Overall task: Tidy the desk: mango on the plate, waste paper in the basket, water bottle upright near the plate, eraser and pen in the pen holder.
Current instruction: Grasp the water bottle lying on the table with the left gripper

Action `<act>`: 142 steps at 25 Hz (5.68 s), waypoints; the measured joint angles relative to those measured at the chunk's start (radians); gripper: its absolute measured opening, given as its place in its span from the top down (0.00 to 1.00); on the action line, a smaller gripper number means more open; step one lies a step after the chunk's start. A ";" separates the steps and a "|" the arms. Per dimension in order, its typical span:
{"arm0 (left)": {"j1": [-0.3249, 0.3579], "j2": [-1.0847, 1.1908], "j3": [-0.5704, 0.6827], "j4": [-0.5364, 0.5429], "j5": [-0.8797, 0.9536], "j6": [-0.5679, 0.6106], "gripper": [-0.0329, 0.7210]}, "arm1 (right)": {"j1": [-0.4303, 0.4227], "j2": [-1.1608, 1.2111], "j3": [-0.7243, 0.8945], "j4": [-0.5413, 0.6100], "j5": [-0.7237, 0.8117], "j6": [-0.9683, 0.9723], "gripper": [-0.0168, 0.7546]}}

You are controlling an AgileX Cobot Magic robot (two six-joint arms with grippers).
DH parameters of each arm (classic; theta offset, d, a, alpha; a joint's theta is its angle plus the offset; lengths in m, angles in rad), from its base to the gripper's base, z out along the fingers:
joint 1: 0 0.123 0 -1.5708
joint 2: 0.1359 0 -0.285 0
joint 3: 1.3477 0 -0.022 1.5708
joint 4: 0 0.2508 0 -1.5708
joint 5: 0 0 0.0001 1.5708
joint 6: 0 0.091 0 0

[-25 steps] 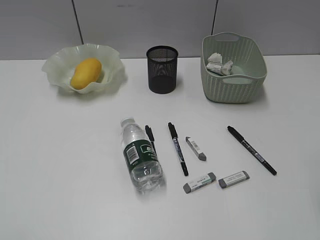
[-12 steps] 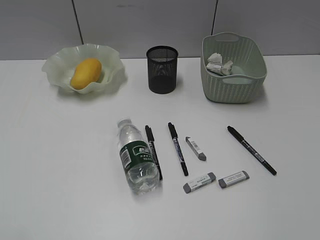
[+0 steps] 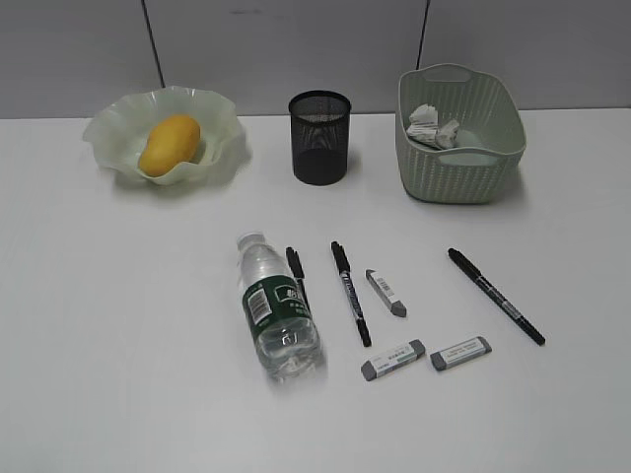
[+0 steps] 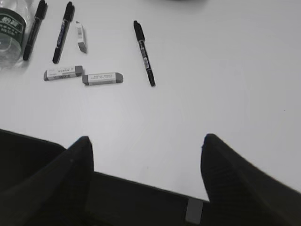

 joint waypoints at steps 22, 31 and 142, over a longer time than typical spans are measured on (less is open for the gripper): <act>0.000 0.000 0.002 -0.004 -0.001 0.000 0.29 | -0.004 -0.208 0.001 -0.001 0.002 0.008 0.25; 0.000 0.000 0.002 -0.036 -0.002 0.000 0.29 | -0.170 -0.208 0.002 0.001 0.002 0.009 0.25; -0.587 2.087 -0.881 0.020 -0.272 -0.680 0.34 | -0.176 -0.208 0.002 0.002 0.002 0.015 0.25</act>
